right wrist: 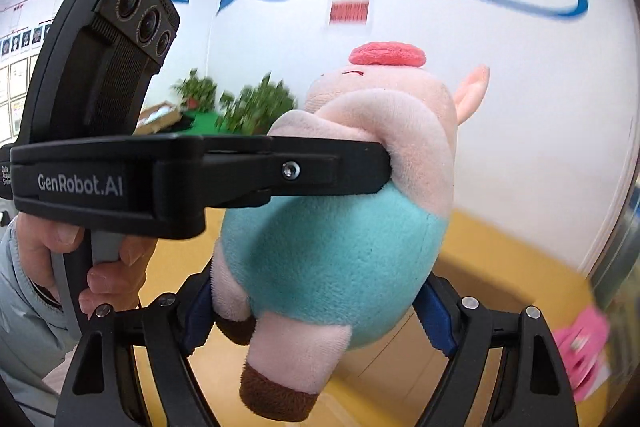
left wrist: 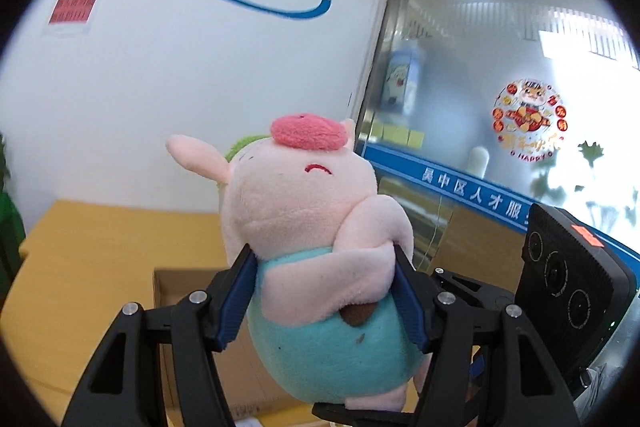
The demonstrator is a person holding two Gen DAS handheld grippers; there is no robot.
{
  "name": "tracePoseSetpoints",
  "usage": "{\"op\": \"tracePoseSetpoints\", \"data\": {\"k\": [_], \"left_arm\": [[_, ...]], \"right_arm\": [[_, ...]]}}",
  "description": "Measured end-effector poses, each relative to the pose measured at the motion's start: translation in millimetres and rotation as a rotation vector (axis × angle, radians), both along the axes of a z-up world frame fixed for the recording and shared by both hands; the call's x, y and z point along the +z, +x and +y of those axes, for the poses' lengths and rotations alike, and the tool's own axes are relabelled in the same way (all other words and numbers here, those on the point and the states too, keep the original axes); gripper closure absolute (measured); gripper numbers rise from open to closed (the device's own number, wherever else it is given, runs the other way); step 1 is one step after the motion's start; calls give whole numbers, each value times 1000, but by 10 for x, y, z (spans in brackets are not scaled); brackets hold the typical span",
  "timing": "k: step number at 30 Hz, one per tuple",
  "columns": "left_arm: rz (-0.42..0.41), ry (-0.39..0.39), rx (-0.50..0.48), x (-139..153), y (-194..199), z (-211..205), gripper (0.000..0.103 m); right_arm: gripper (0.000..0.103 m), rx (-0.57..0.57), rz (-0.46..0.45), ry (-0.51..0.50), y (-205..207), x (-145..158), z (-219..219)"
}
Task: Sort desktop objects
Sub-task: 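Lift the plush pig with the left tool and carry it over the box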
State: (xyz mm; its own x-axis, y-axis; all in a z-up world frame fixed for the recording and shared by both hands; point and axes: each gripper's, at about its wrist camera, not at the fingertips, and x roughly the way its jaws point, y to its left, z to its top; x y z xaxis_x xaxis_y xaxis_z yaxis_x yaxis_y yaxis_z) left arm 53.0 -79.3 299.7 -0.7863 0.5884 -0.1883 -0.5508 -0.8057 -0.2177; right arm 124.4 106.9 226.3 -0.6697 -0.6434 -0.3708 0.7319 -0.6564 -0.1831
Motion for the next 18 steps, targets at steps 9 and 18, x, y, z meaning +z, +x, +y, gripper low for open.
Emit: {"op": "tracePoseSetpoints", "data": {"k": [9, 18], "left_arm": [[241, -2, 48, 1130, -216, -91, 40], [193, -82, 111, 1247, -983, -1, 40]], "right_arm": [[15, -7, 204, -79, -315, 1154, -302], [15, 39, 142, -182, -876, 1362, -184]]}}
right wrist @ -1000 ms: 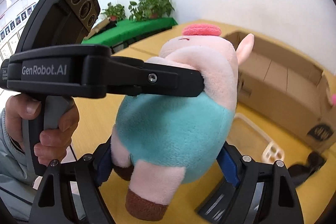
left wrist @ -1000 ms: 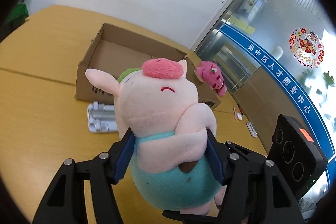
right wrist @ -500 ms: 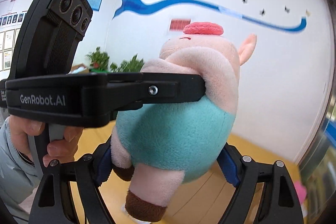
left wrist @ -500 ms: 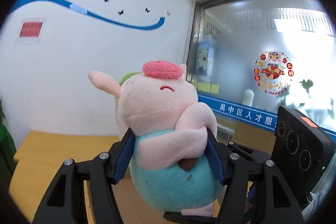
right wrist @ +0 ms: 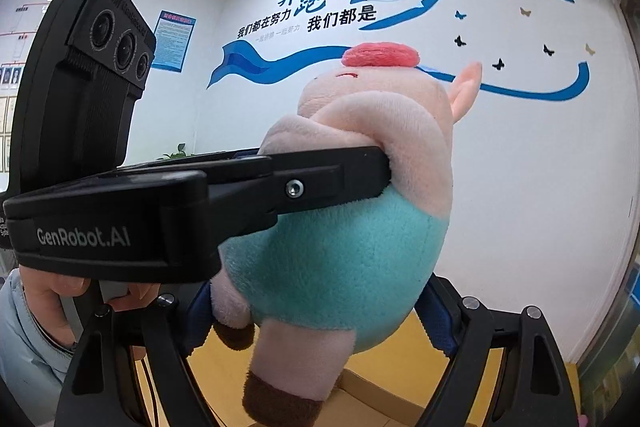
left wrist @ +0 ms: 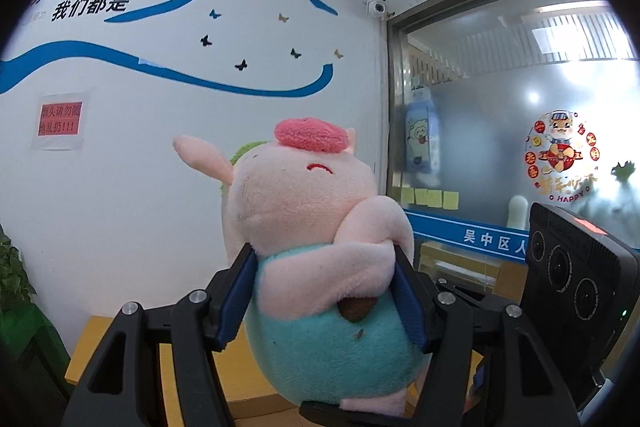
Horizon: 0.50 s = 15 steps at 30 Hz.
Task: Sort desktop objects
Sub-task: 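Lift the plush pig with the left tool and carry it over the box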
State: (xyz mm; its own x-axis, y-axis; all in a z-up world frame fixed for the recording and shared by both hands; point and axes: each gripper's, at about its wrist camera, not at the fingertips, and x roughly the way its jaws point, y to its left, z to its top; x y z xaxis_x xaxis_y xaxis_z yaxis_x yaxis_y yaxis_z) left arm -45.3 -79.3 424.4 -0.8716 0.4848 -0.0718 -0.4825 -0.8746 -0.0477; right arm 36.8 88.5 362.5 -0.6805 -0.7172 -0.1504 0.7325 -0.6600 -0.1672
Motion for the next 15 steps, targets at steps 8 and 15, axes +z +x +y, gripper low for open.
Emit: {"op": "tracePoseSetpoints", "data": {"k": [8, 15], "left_arm": [[-251, -2, 103, -929, -1141, 99, 40], [-553, 3, 122, -2334, -2054, 126, 41]], "right_arm": [[14, -28, -234, -3, -1251, -645, -252], [14, -51, -533, 51, -2205, -1885, -454]]}}
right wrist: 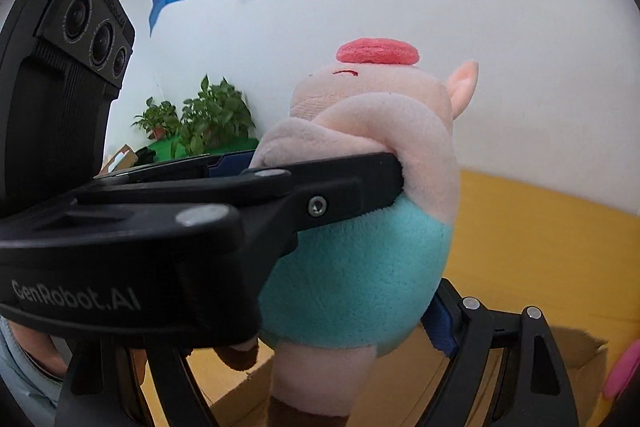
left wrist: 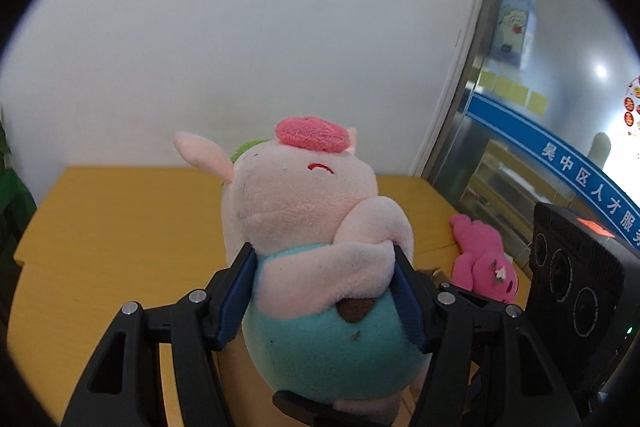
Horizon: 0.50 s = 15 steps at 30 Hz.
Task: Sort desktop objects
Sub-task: 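Lift the plush pig with the left tool and carry it over the box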
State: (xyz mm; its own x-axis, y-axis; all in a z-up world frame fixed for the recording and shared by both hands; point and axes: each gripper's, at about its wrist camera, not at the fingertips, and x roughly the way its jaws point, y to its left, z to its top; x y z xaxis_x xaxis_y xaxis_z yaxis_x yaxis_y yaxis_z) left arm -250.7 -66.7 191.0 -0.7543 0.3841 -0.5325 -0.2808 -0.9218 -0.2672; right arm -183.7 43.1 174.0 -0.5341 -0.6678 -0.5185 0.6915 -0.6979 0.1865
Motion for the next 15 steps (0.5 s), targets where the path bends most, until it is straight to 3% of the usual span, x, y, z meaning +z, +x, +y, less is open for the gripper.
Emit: {"op": "tracePoseSetpoints", "data": {"k": [5, 7, 10, 15], "left_arm": [[-261, -20, -10, -930, -430, -45, 41], [-313, -53, -10, -1176, -467, -15, 41], [-341, -88, -38, -1335, -418, 32, 41], [-396, -114, -78, -1306, -361, 113, 40]], "right_arm": [[14, 22, -246, -13, -367, -888, -69], [14, 26, -324, -10, -402, -1169, -117], [14, 26, -379, -3, -426, -1390, -158], [12, 19, -430, 44, -412, -1498, -230]]}}
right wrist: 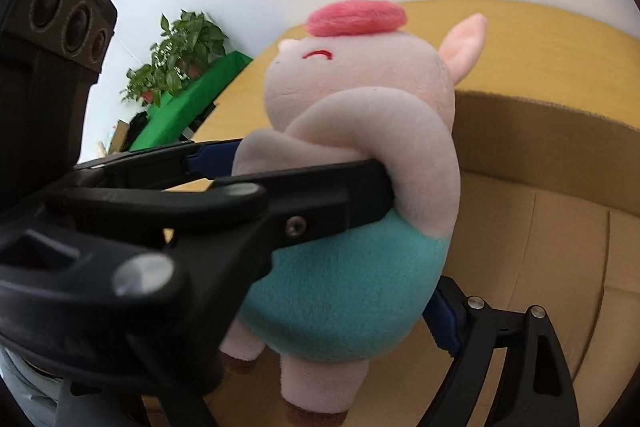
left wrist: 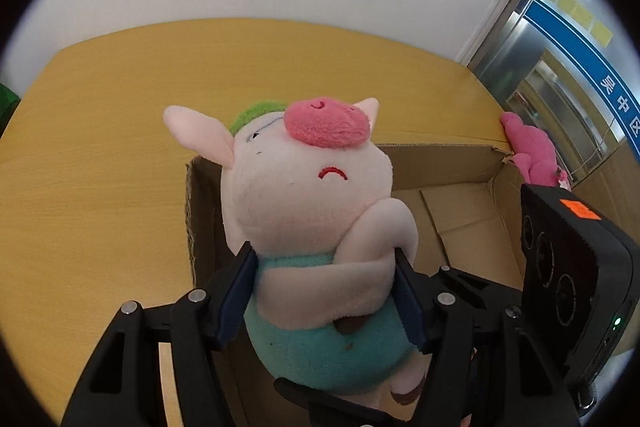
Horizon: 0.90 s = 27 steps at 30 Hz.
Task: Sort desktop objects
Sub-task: 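Lift the plush pig with the left tool and carry it over the box, then lower the plush pig into the box and open the left tool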
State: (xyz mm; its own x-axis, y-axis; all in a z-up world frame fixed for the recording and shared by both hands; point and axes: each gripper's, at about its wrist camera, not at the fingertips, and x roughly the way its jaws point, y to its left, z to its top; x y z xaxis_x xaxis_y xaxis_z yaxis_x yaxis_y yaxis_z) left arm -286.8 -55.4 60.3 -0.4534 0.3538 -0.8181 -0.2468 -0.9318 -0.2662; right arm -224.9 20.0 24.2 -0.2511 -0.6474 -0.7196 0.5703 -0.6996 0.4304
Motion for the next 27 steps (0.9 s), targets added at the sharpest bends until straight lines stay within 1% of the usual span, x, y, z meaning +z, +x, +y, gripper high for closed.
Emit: {"op": "tracePoseSetpoints", "data": {"k": [2, 3, 4, 5, 6, 7, 8, 9, 10, 12, 13, 15, 16, 17, 19, 20, 22, 23, 24, 26, 27], "left_arm": [[-24, -14, -10, -12, 14, 21, 39], [-49, -26, 8, -65, 8, 13, 39], [-69, -25, 11, -97, -6, -6, 39], [-106, -7, 32, -186, -33, -50, 39], [-127, 14, 41, -247, -48, -92, 38], [-107, 14, 39, -245, -36, -101, 38], [-105, 3, 32, -243, -34, -86, 37], [-98, -5, 29, -241, -37, -76, 34], [-94, -16, 29, -243, -41, -72, 33], [-87, -23, 33, -234, -64, -42, 32], [-86, -22, 36, -236, -61, -41, 32], [-70, -41, 48, -204, -12, -45, 33], [-39, -59, 58, -143, 58, -70, 34], [10, -87, 70, -50, 149, -94, 34], [129, -117, 73, 197, 396, -123, 34], [203, -116, 72, 360, 575, -126, 34], [315, -114, 75, 613, 891, -171, 30], [379, -119, 83, 750, 1094, -184, 24], [439, -124, 96, 869, 1286, -197, 21], [548, -121, 120, 1071, 1694, -245, 20], [588, -116, 126, 1148, 1866, -222, 19]], "right_arm": [[11, 13, 0, 39, 76, -26, -34], [10, 22, -18, 34, 85, -43, -42], [10, 30, -55, 16, 72, -70, -50], [10, 35, -89, 7, 84, -114, -72], [10, 35, -100, 16, 101, -144, -107], [9, 41, -95, 45, 118, -190, -157], [7, 50, -84, 50, 215, -373, -124], [4, 58, -84, 47, 188, -383, -155], [1, 55, -93, 44, 158, -407, -168], [1, 23, -113, 45, 115, -438, -169], [1, -5, -107, 68, 121, -424, -158], [1, -15, -71, 80, 186, -315, -141], [1, -13, -41, 91, 252, -250, -117], [1, -10, -8, 103, 316, -158, -76], [1, -20, 61, 116, 500, 20, 93], [0, -27, 107, 126, 653, 154, 169], [0, -51, 198, 150, 923, 403, 286], [0, -66, 250, 160, 1059, 545, 318], [0, -83, 305, 166, 1249, 671, 396], [0, -122, 383, 172, 1577, 856, 550], [0, -143, 414, 181, 1724, 916, 597]]}}
